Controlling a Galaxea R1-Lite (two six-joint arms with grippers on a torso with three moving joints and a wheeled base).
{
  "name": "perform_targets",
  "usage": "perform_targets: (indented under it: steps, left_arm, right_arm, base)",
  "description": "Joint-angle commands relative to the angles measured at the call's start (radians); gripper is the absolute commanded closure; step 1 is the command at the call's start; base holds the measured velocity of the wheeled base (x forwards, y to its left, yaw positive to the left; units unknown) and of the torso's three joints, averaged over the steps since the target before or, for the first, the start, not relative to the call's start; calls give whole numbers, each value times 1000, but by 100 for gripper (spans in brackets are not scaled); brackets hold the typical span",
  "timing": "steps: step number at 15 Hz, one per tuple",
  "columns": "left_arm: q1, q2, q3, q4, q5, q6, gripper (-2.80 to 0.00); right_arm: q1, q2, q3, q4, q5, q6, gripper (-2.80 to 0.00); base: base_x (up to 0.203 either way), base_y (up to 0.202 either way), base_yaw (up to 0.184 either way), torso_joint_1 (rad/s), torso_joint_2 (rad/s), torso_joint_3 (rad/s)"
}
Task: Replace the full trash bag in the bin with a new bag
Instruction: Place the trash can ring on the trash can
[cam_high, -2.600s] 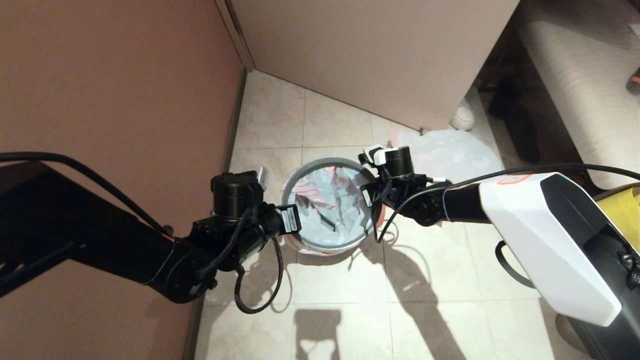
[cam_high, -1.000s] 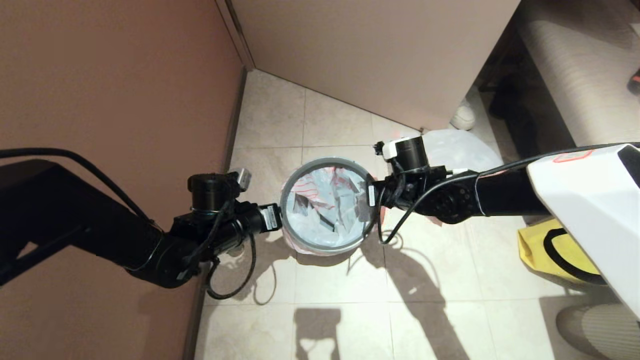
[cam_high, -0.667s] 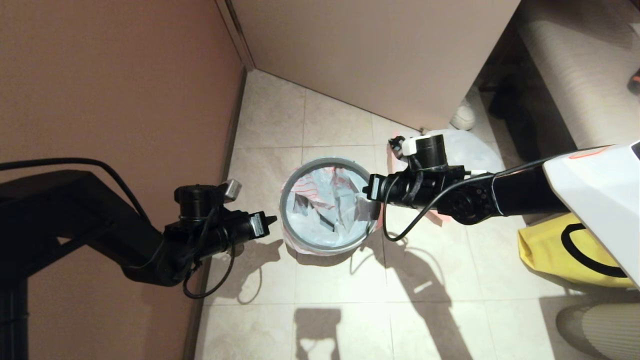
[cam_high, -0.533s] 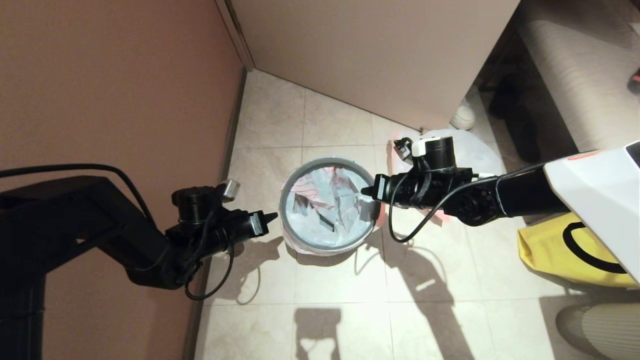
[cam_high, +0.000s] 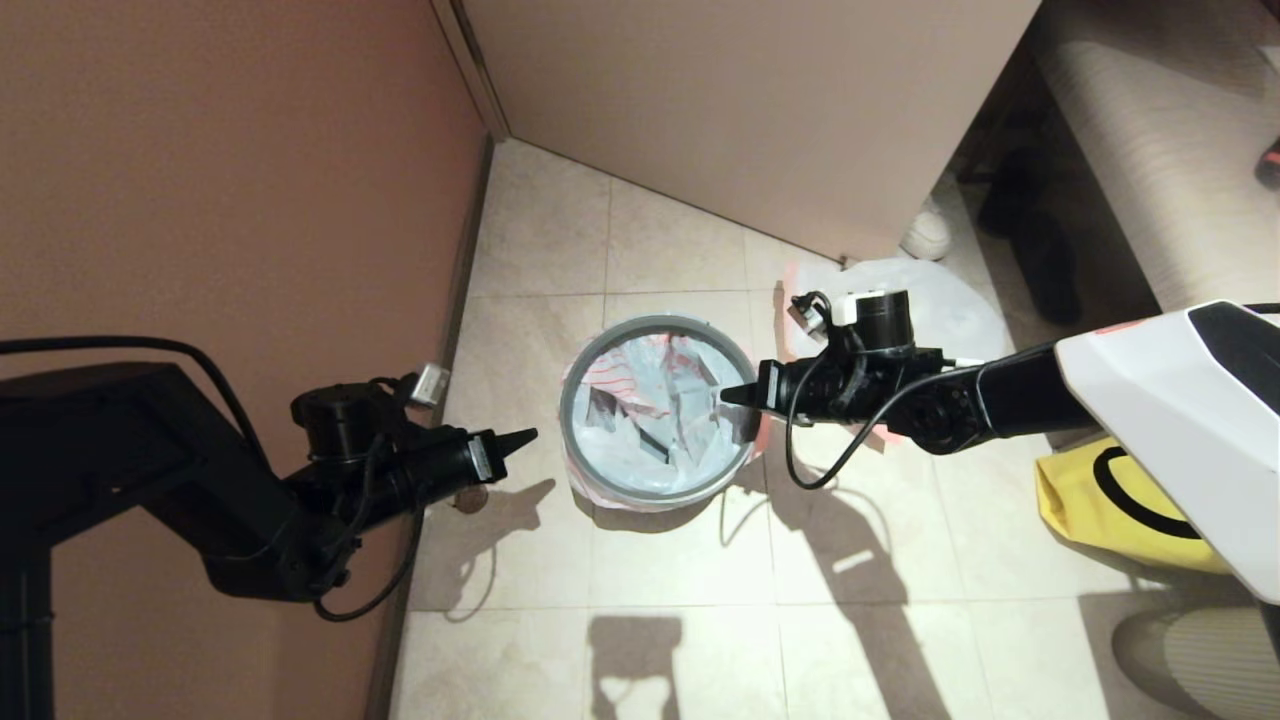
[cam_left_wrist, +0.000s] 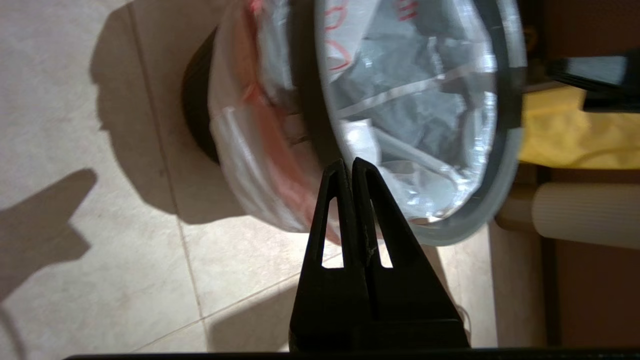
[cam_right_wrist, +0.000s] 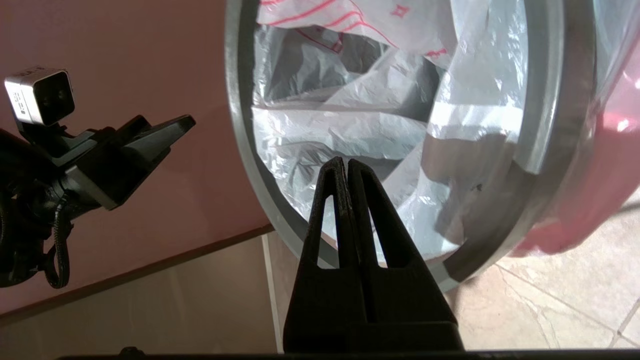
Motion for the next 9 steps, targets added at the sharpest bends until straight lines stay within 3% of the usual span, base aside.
perform_targets:
  steps: [1,4,9]
  left_arm:
    - [20,-24,7,-6,-69,-5,0]
    - [22,-1,-3,-8,-192,-10,0]
    - [11,121,-181,-4,-260,-19,0]
  right_arm:
    - [-3,17,-26,0,9,3,0]
    - [-9,41,-82,14,29,3,0]
    - [-23,109,-186,68,41,1,0]
  base:
    - [0,0,0,0,0,0]
    - [0,0,0,0,0,0]
    - [0,0,0,0,0,0]
